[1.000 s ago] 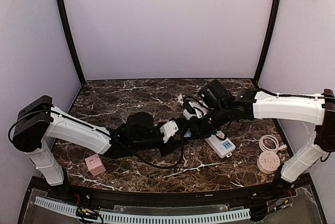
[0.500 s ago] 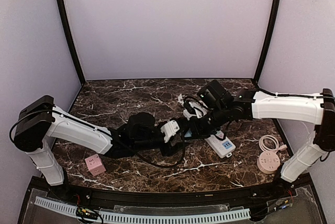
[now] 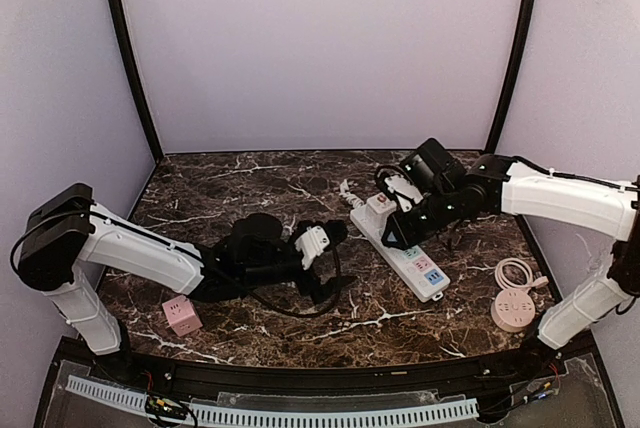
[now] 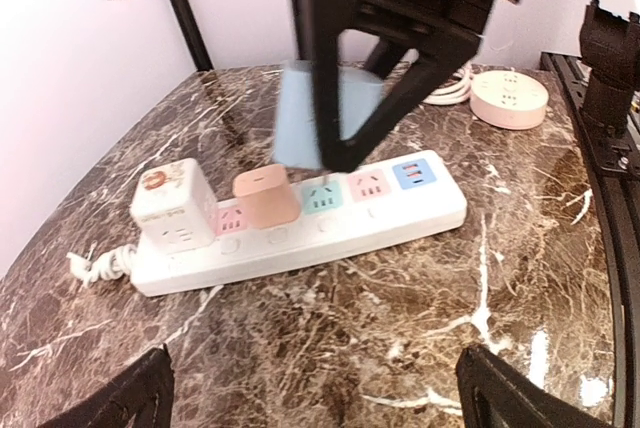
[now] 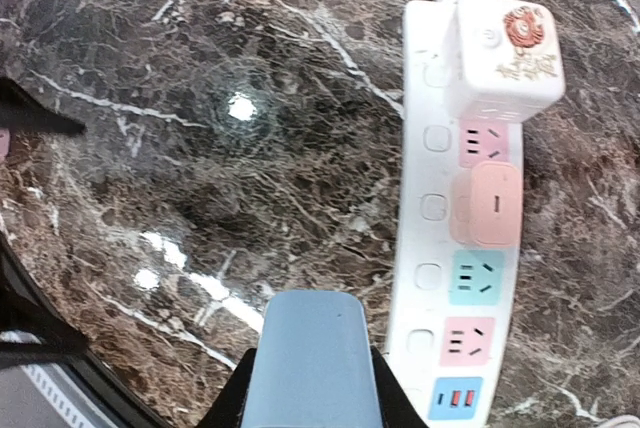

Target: Insert the plug

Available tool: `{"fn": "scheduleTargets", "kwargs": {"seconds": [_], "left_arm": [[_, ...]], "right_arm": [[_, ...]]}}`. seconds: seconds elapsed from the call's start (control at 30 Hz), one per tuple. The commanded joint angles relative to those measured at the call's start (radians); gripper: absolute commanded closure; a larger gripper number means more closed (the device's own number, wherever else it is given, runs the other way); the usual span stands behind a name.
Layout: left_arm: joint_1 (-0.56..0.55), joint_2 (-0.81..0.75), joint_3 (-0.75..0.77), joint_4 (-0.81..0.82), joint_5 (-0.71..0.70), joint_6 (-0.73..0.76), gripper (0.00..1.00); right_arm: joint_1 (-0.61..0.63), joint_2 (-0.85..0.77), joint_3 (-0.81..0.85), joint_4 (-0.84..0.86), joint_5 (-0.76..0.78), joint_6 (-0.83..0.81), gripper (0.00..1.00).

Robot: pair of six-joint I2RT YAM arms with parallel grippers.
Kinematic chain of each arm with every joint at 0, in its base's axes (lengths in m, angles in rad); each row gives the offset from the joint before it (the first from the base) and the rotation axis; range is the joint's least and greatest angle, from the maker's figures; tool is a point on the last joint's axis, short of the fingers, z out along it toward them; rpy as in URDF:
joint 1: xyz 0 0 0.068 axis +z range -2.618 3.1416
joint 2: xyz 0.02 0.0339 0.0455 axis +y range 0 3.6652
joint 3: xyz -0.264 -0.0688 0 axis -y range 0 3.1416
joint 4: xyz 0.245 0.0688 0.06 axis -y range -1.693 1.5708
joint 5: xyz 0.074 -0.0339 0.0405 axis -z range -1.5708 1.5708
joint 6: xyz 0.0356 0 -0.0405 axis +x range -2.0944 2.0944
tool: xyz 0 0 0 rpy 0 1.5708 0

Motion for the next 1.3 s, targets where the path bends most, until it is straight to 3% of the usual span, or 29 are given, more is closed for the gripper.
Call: {"fn": "scheduleTargets", "kwargs": {"seconds": [0.0,0.17,0.47,1.27], "left_arm": [[0.075,-0.079,-0.047,0.05,0.027,-0.086,0.01],[0.137,-0.114,-0.079,0.069,0.019,-0.162,0.01],[0.21,-0.146,-0.123,0.1,0.022,-0.219,0.01],[0.321,-0.183,-0.177,0.125,0.004,-0.349,0.01]], "right_arm": [[-0.017,-0.03,-0.021,-0.064,0.177,-0.157,1.0],[-0.051,0.001,-0.023,-0.083,0.194,-0.229,1.0],[-0.225,0.074,-0.052,-0.042,-0.007,-0.311,1.0],[-0.233,0.224,-0.046,-0.008,-0.046,-0.319,1.0]]}}
